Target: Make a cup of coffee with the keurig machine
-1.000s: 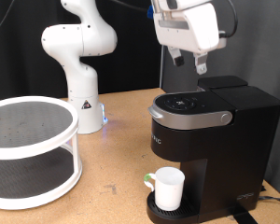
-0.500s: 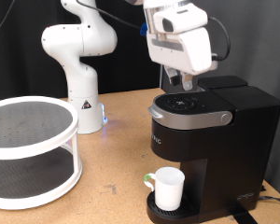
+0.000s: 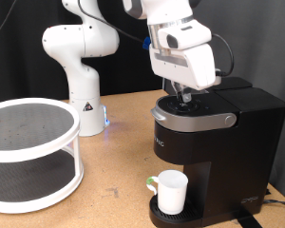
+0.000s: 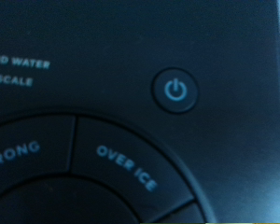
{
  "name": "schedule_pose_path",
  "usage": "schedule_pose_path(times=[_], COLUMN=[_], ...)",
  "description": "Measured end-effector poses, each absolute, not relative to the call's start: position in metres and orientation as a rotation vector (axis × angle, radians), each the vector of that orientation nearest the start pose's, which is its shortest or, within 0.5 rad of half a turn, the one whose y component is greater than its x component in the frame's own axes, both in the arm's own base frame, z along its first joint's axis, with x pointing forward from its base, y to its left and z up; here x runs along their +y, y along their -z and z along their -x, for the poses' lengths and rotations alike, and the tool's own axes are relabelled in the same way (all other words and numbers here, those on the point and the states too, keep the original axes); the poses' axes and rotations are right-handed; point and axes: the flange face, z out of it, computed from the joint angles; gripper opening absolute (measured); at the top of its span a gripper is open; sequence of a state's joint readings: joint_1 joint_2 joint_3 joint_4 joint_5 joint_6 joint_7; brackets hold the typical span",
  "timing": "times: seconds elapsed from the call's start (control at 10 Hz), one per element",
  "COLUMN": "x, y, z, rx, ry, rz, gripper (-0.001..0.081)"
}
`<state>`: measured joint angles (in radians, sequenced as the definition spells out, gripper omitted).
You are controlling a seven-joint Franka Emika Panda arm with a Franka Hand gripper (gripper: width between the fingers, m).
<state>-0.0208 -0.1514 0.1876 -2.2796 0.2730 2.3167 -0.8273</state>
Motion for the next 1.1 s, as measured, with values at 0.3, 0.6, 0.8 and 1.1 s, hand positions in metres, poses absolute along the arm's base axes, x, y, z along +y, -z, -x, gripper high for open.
schedule_pose_path(times=[0.3,0.6,0.8,1.1], x=[0.094,0.094,0.093,0.091], y=[-0.425,-0.425,-0.424,-0.424], z=[-0.500,-0.501,-0.504,-0.512], rx=[-1.210,-1.198,-1.184,-1.143], ry=[0.337,0.326,0.279,0.187], rz=[2.747,2.748,2.740,2.725], gripper=[0.0003,0.0000,0.0000,0.0000])
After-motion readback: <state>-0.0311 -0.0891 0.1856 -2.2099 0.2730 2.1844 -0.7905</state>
